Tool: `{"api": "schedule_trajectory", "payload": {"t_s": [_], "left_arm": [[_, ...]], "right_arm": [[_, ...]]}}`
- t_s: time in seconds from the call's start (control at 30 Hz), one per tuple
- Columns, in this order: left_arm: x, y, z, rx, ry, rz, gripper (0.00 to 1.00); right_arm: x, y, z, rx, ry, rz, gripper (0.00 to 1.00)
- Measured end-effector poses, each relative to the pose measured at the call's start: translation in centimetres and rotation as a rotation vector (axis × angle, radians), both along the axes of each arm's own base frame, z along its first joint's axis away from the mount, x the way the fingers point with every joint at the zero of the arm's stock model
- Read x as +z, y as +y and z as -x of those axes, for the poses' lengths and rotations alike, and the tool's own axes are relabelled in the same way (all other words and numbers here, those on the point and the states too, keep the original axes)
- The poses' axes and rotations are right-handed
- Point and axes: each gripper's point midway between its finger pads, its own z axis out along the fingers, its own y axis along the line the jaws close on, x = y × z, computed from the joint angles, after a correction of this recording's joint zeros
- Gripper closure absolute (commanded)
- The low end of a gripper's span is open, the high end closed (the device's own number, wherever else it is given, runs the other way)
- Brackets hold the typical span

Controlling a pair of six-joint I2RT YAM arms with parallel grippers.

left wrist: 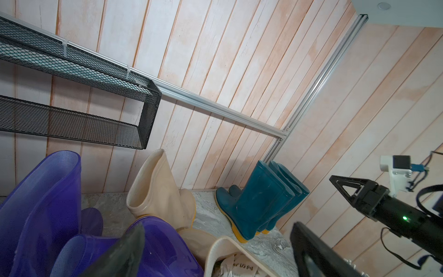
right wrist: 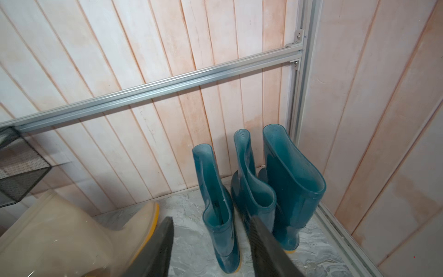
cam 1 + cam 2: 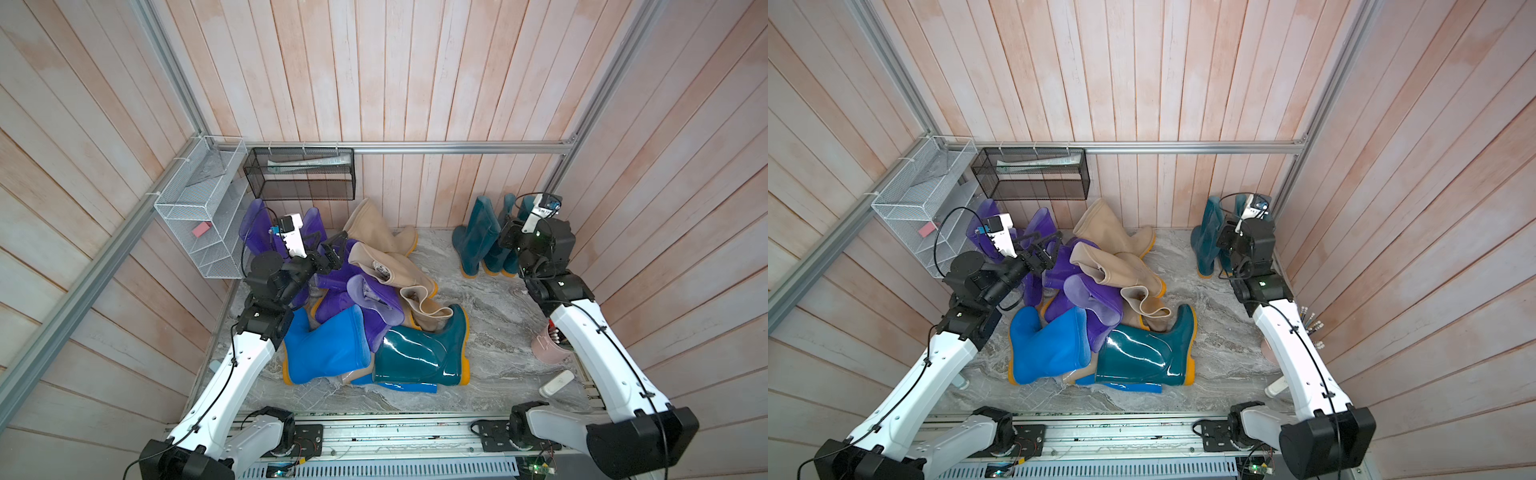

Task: Match and arrange rain boots in pairs
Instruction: Pick up the rain boot at the center of the board.

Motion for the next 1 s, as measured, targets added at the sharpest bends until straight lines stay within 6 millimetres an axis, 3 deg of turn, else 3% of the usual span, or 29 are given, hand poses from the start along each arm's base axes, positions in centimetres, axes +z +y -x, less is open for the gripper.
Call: {"api": "schedule_trajectory", "payload": {"t_s": [0.13, 0.23, 0.47, 0.67, 1.0], "left_arm": [[0.1, 0.0, 0.1, -0.004, -0.002, 0.007, 0.03], [0.5, 0.0, 0.2, -0.004, -0.012, 0.011, 0.03], [0.9, -0.1, 0.5, -0.017, -0.024, 0.02, 0.03], [1.0, -0.4, 0.7, -0.034, -0.024, 0.028, 0.03], [1.0, -0.4, 0.7, -0.036, -0.025, 0.028, 0.03]], "right_arm": [[-1.5, 2.0, 4.5, 0.081, 0.027, -0.018, 0.51], [-3.7, 3.1, 7.8, 0.141, 0.085, -0.037, 0.61], [-9.8, 6.5, 14.2, 0.366, 0.235, -0.127, 1.0], [-14.7, 8.6, 17.9, 0.503, 0.341, -0.185, 1.0], [-20.8, 12.1, 20.5, 0.624, 0.47, -0.27, 1.0]]}}
